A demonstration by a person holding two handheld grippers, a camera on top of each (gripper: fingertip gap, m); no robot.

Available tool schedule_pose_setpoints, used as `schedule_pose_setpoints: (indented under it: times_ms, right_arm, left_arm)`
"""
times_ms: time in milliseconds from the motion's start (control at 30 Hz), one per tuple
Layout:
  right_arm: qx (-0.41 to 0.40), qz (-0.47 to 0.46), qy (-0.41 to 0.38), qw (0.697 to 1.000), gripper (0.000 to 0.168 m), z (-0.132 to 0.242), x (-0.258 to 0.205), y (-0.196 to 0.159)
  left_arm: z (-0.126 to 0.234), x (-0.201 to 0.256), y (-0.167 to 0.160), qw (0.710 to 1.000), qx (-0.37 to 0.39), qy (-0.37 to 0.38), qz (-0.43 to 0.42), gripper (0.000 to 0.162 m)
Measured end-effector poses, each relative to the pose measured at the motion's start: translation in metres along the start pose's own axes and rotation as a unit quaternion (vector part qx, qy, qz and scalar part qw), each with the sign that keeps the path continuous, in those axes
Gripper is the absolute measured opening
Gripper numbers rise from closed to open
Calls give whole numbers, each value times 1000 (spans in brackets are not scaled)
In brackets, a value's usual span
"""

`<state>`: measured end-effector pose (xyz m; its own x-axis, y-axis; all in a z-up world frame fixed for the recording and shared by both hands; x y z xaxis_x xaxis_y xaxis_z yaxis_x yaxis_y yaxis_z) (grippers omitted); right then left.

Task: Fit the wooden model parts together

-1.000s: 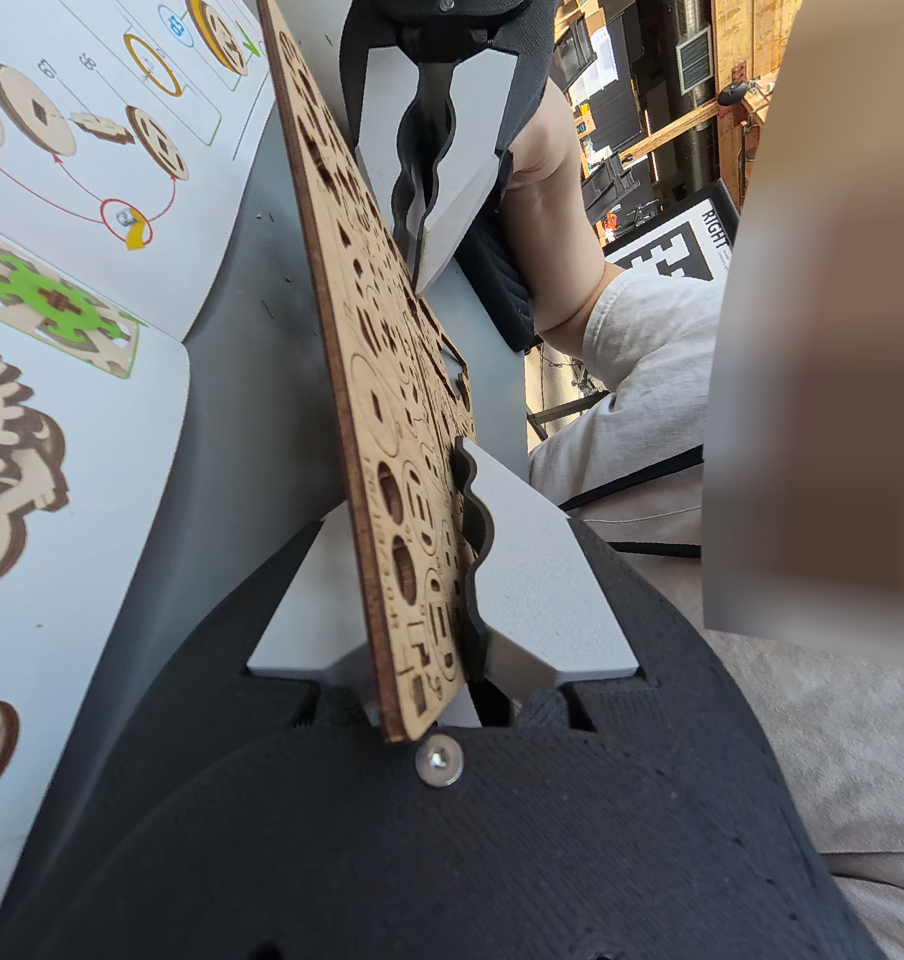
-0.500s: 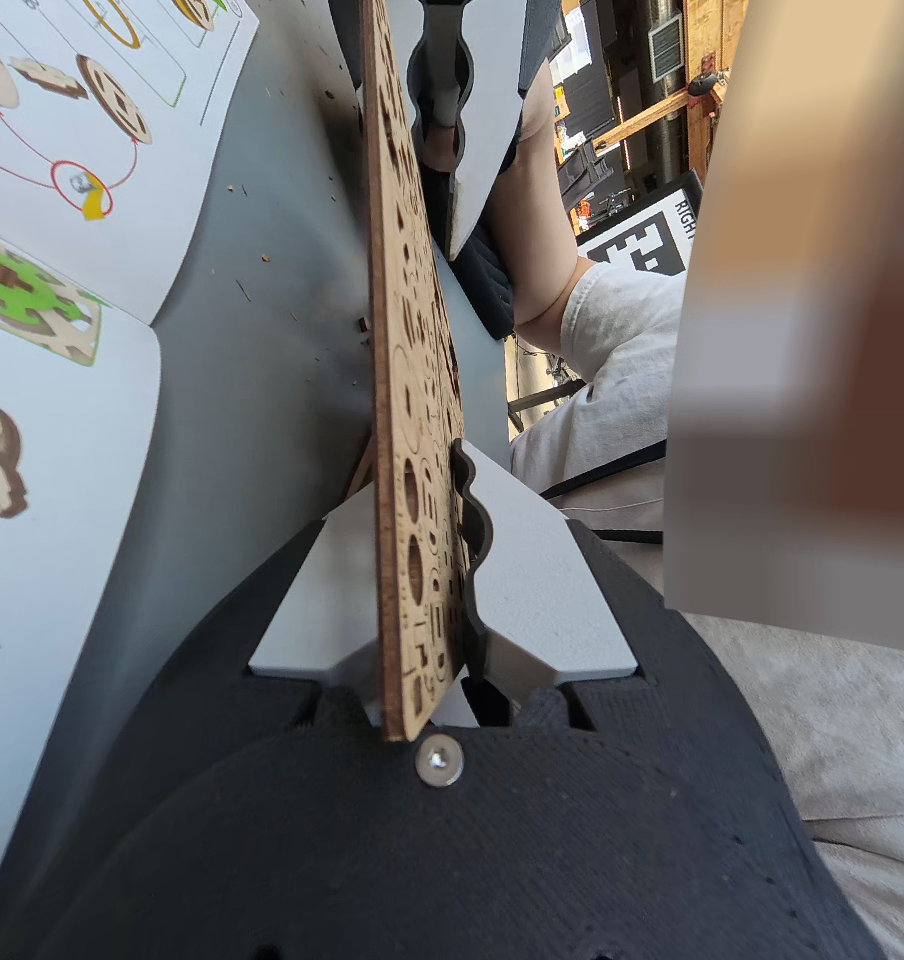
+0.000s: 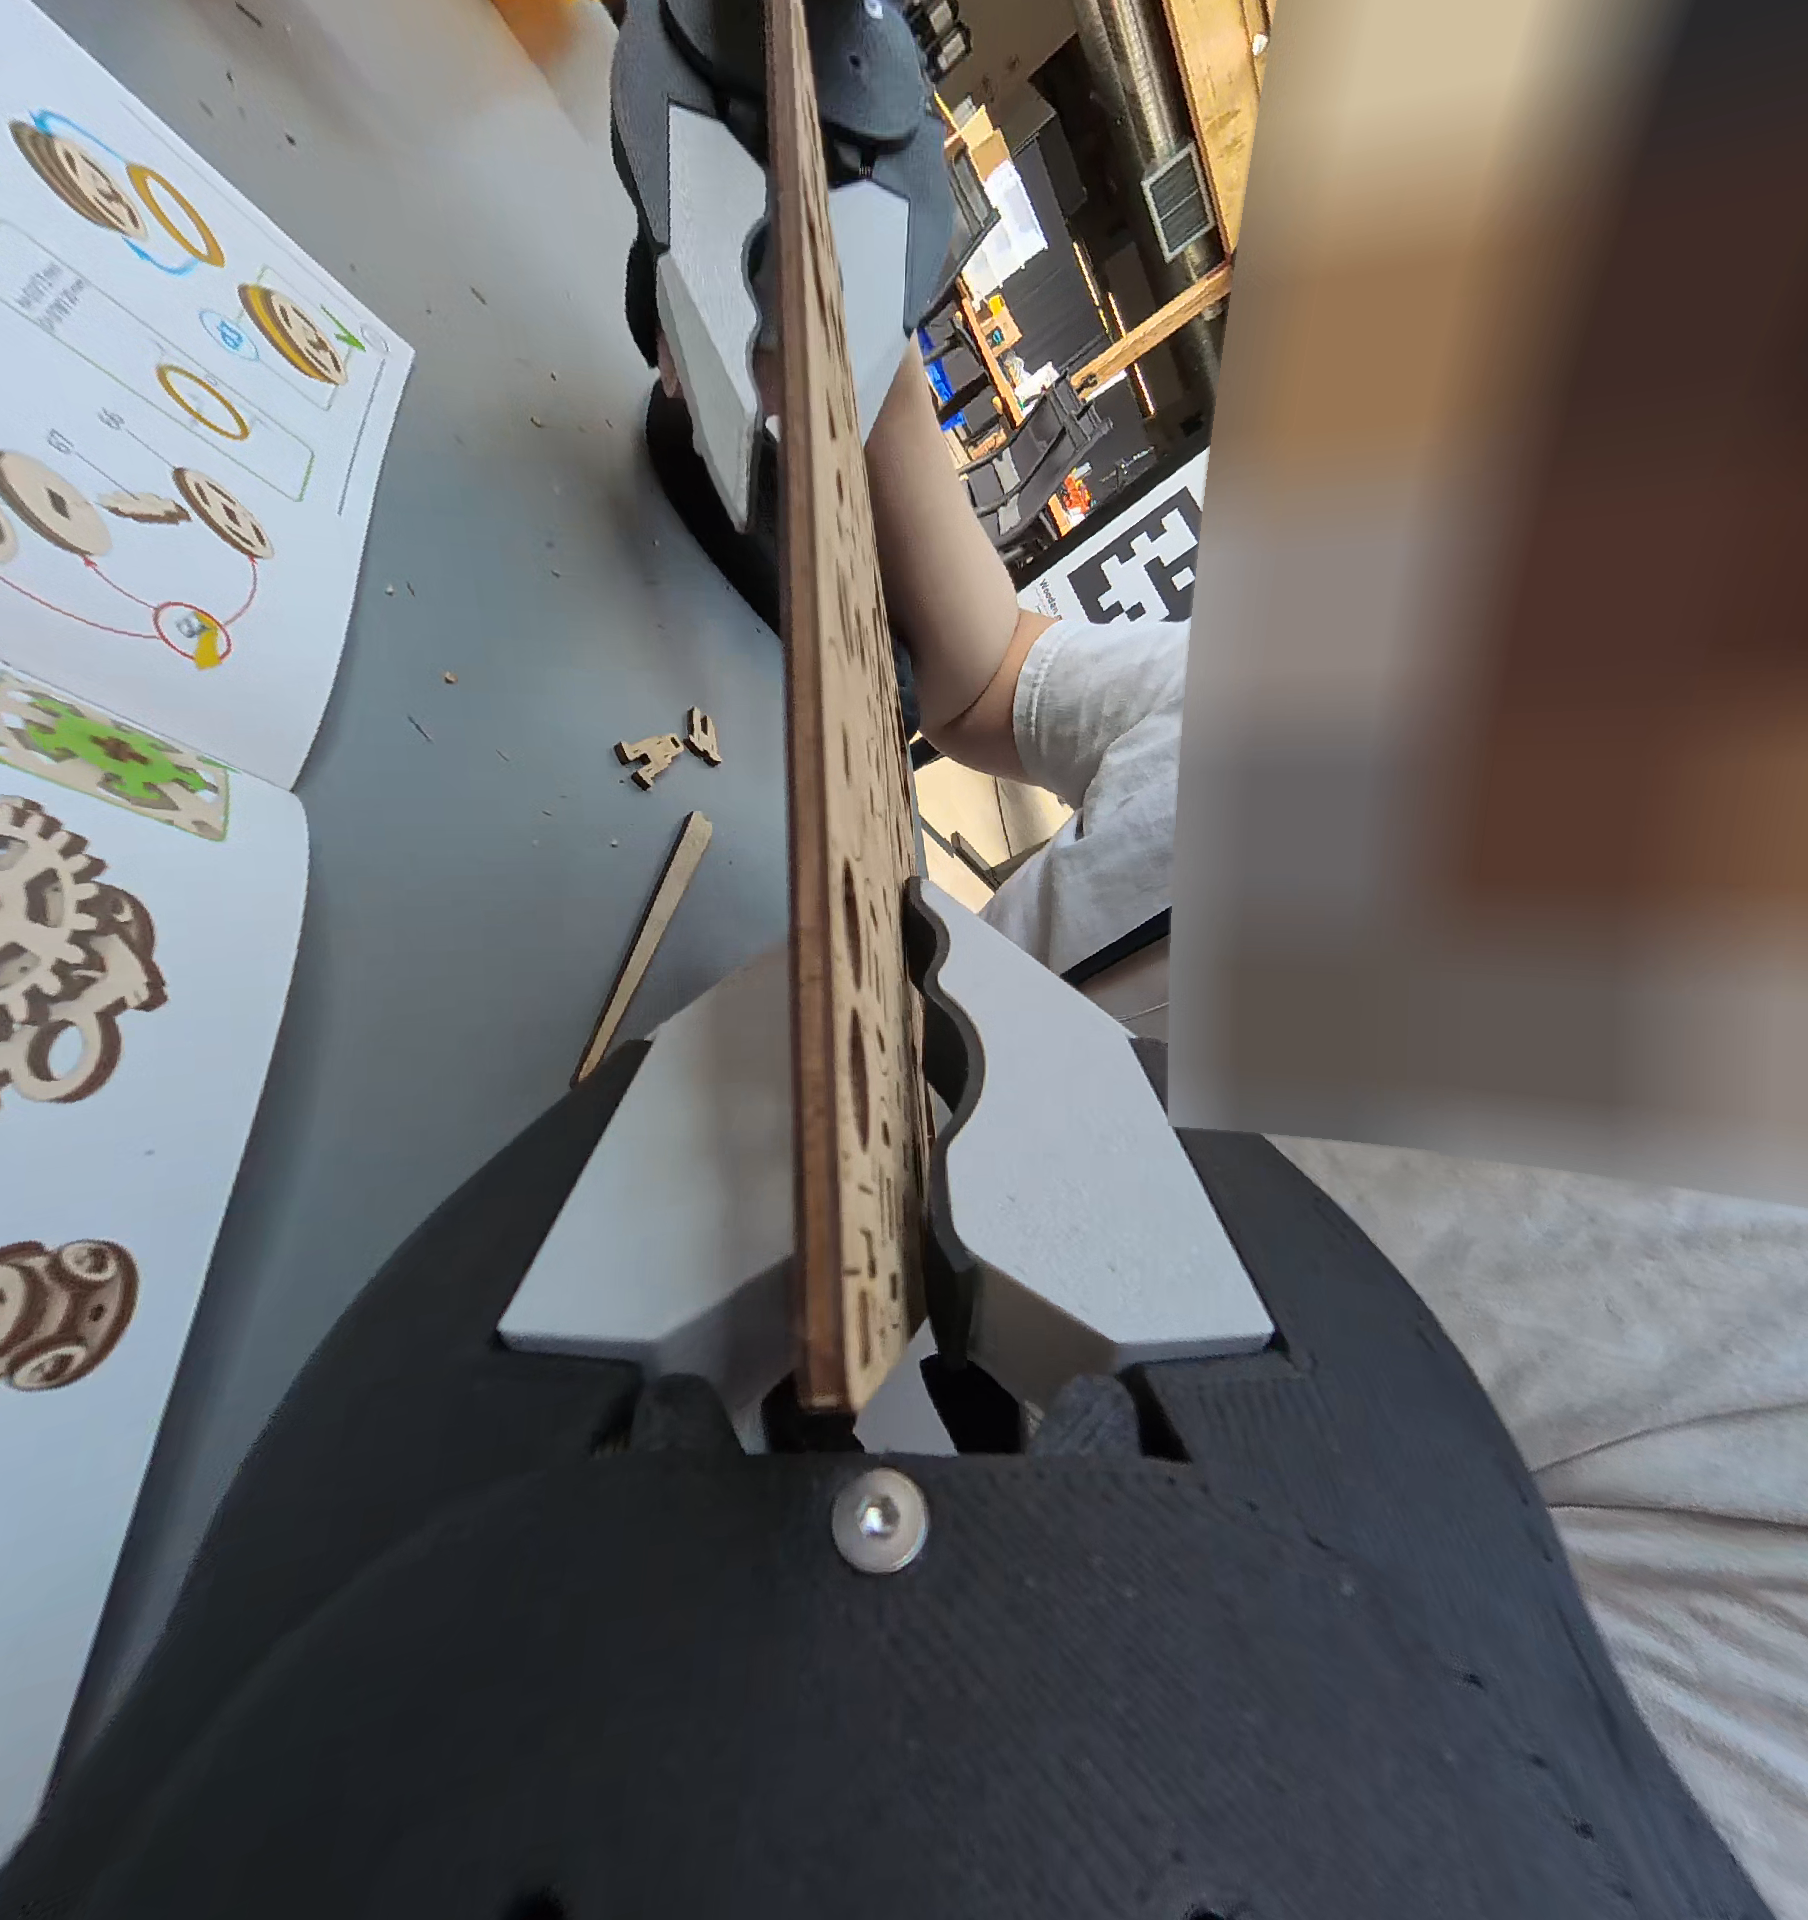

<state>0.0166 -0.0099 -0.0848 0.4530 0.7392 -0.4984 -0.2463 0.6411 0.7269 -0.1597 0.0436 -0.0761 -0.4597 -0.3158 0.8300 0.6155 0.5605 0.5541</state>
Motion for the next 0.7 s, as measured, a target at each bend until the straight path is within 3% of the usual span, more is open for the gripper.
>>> schedule_pose_setpoints:
  times_ms: [133,300,367,433,567,700]
  right_arm:
    - [-78,153,-54,984,19,-12,-8,-25]
    - [-143,199,-82,966,25,-31,-8,-43]
    - [-143,201,-86,965,22,-33,-8,-43]
    - [-157,212,-81,961,0,-34,-10,-47]
    - [-151,247,-89,953,0,-37,-15,-46]
    - [-144,222,-75,961,0,-40,-13,-44]
  left_arm:
    - [31,7,12,998,51,20,-22,3]
    - [63,13,23,991,120,40,-46,0]
    - [72,21,27,986,144,43,-65,3]
    - [85,34,32,979,174,46,-97,3]
    - [126,56,38,944,249,120,-178,3]
    - [171,73,35,896,336,183,-225,2]
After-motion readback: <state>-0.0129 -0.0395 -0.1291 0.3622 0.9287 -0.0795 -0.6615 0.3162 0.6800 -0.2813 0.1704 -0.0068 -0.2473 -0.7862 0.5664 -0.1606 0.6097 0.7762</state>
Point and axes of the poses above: each gripper's, where its closed fingertips meet, z back along the fingers, y out of its top, x = y × z across the jaws, the point moved 4 cm from there along z, back along the fingers, and after that the axes turned 13 degrees about -y, right-handed, at the moved point
